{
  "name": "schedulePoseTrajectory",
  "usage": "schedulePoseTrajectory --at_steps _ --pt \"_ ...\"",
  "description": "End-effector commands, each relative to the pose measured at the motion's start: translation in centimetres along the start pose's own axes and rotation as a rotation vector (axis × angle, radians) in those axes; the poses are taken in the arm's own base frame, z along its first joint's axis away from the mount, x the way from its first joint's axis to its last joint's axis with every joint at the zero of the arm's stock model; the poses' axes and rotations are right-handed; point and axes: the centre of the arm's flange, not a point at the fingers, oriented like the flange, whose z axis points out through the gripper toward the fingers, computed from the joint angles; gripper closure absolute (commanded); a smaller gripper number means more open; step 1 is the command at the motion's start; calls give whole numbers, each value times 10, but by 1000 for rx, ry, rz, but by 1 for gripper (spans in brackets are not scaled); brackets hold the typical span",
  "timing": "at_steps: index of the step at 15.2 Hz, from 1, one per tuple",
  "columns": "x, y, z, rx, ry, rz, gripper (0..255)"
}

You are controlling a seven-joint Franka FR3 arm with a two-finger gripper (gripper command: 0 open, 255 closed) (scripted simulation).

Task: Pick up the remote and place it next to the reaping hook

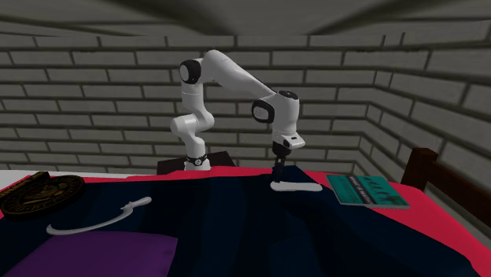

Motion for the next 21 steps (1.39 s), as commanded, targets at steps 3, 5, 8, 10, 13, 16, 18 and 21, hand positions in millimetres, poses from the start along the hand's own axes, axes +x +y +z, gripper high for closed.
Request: schedulePoseTrajectory --at_steps 3,5,8,10,13,16,18,21 --pt "45 -22 13 -29 19 -126 0" --pt "67 -35 20 -43 27 -189 0" --pt "68 -35 31 -44 28 -193 0" --pt "69 -35 42 -44 28 -193 0" --pt "69 -34 60 -44 28 -193 0" --pt "69 -34 60 -44 28 -193 0" --pt "69 -34 60 -44 28 -193 0" --pt "69 -34 60 -44 28 -193 0"
